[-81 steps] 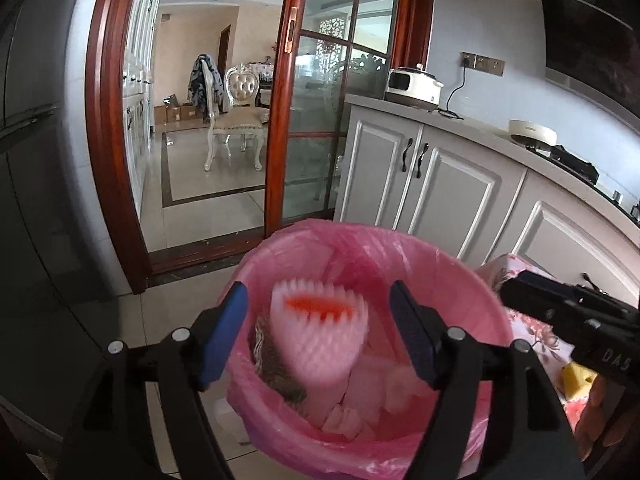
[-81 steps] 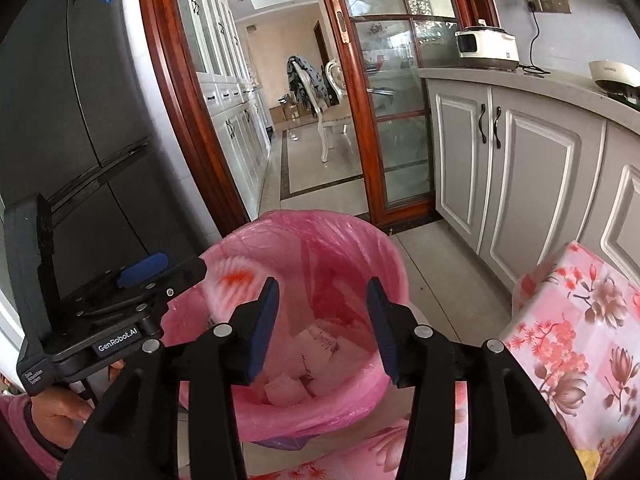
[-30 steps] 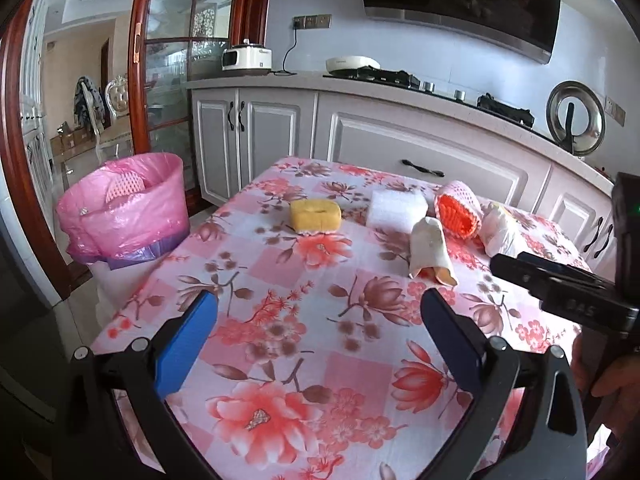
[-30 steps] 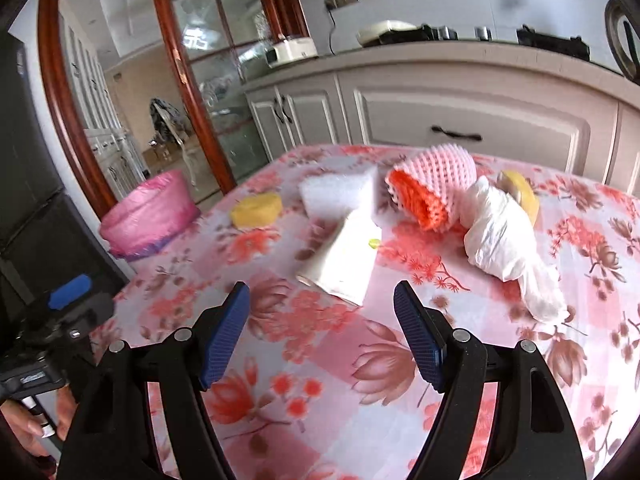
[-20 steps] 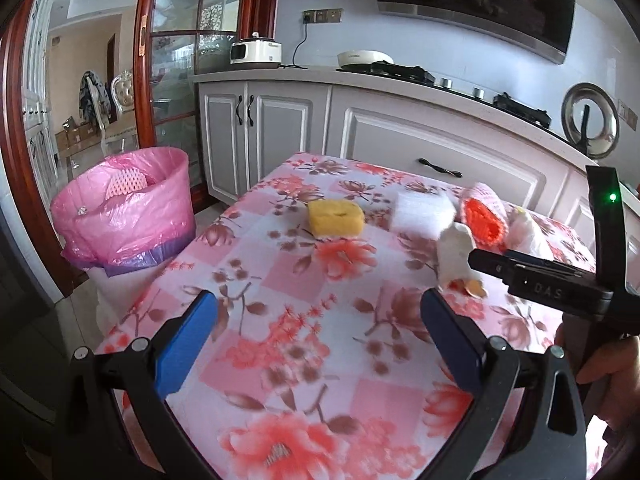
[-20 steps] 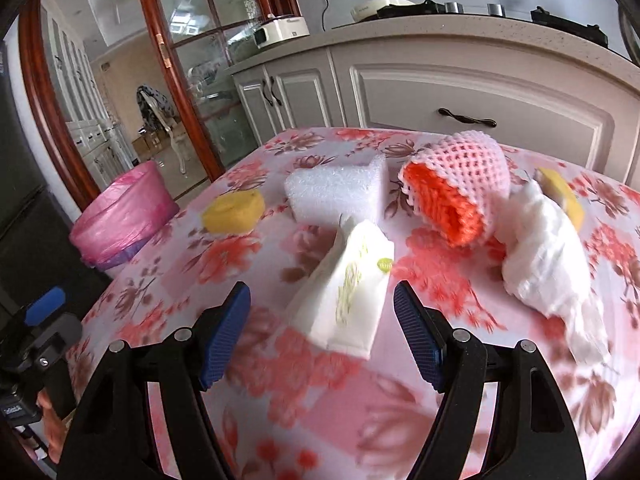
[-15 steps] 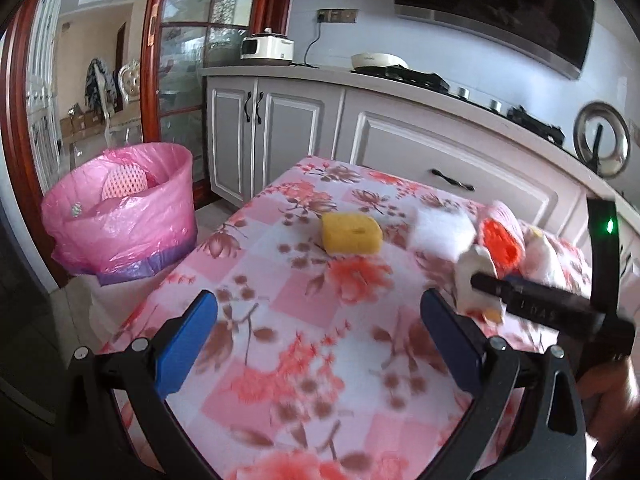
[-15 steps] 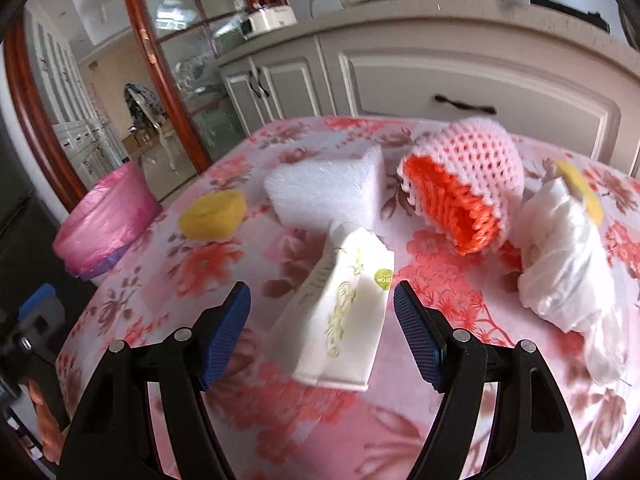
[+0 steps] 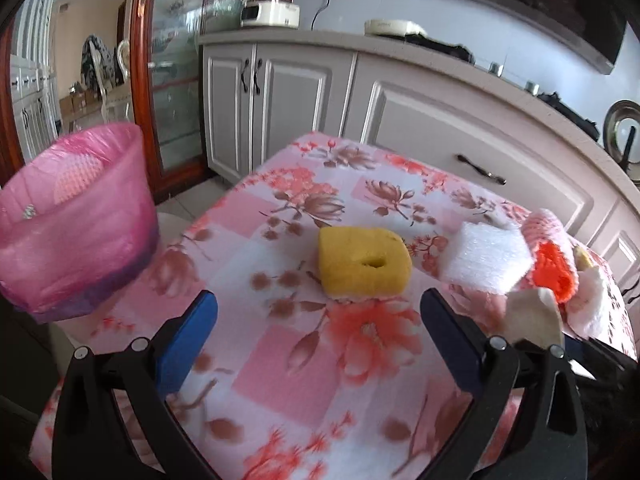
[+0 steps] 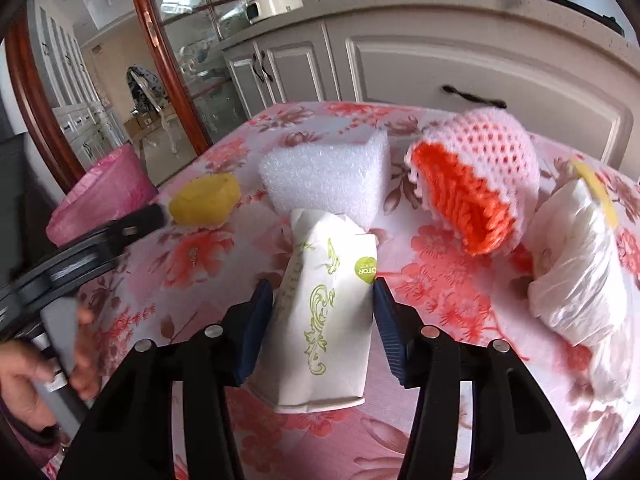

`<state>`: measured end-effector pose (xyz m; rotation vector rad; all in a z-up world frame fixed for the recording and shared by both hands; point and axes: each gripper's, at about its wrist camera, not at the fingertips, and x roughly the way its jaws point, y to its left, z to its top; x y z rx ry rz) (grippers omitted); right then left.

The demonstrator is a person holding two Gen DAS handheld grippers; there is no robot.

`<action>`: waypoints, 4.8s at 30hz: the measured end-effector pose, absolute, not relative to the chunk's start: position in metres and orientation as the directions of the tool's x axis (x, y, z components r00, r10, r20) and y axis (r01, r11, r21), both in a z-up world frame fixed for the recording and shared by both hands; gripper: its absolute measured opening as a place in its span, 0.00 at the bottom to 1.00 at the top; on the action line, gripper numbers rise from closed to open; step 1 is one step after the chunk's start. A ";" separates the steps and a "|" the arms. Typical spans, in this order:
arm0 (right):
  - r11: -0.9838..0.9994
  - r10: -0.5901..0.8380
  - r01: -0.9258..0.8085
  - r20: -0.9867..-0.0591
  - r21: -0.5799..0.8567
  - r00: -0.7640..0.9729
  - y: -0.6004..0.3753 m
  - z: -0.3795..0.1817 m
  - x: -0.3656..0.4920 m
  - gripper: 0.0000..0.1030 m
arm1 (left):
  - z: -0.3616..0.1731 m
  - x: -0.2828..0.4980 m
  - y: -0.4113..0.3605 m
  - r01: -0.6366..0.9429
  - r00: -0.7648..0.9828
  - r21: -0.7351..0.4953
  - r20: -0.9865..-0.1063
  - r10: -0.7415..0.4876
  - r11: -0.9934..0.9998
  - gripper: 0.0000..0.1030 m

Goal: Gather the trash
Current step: 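Grasp the yellow sponge with the left gripper while the right grasps the printed tissue pack, then carry the yellow sponge and tissue pack over the pink bin, then open both grippers over the bin and move back to the table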

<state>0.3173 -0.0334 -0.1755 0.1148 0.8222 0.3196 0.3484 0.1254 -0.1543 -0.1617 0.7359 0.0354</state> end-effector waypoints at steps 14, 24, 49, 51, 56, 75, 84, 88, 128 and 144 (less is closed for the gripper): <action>0.922 0.384 -0.240 -0.629 0.304 0.676 -0.067 -0.155 0.315 0.47 | -0.170 0.415 0.098 -0.141 0.674 -0.118 -0.739 0.008 0.983 0.73; 0.917 0.395 -0.242 -0.625 0.318 0.673 -0.069 -0.153 0.298 0.47 | -0.169 0.387 0.077 -0.087 0.693 -0.084 -0.721 -0.001 0.993 0.57; 0.917 0.399 -0.342 -0.487 0.205 0.777 -0.059 -0.070 0.138 0.47 | -0.063 0.141 0.061 0.048 0.876 -0.056 -0.478 -0.069 0.997 0.57; 0.918 0.396 -0.353 -0.471 0.181 0.789 -0.054 -0.060 0.124 0.47 | -0.057 0.126 0.062 0.053 0.886 -0.049 -0.458 -0.069 0.997 0.57; 0.913 0.406 -0.375 -0.440 0.160 0.801 -0.048 -0.040 0.100 0.47 | -0.039 0.093 0.070 0.063 0.910 -0.046 -0.406 -0.076 0.997 0.57; 0.843 0.511 -0.529 -0.446 0.095 0.734 0.038 -0.017 0.120 0.47 | -0.010 0.073 0.143 -0.039 0.932 -0.094 -0.364 0.002 0.995 0.57; 0.779 0.583 -0.621 -0.467 0.090 0.664 0.113 -0.021 0.181 0.47 | -0.020 0.100 0.205 -0.157 0.913 -0.110 -0.395 0.102 0.982 0.57; 0.746 0.621 -0.658 -0.465 0.103 0.631 0.146 -0.018 0.210 0.47 | -0.017 0.117 0.232 -0.198 0.907 -0.108 -0.397 0.140 0.974 0.57; 0.636 0.734 -0.725 -0.496 0.264 0.463 0.258 -0.058 0.395 0.60 | -0.061 0.274 0.402 -0.377 0.832 -0.146 -0.489 0.264 0.915 0.84; 0.725 0.672 -0.649 -0.441 0.230 0.594 0.107 -0.022 0.254 0.68 | -0.020 0.176 0.261 -0.277 0.882 -0.065 -0.414 0.226 0.959 0.95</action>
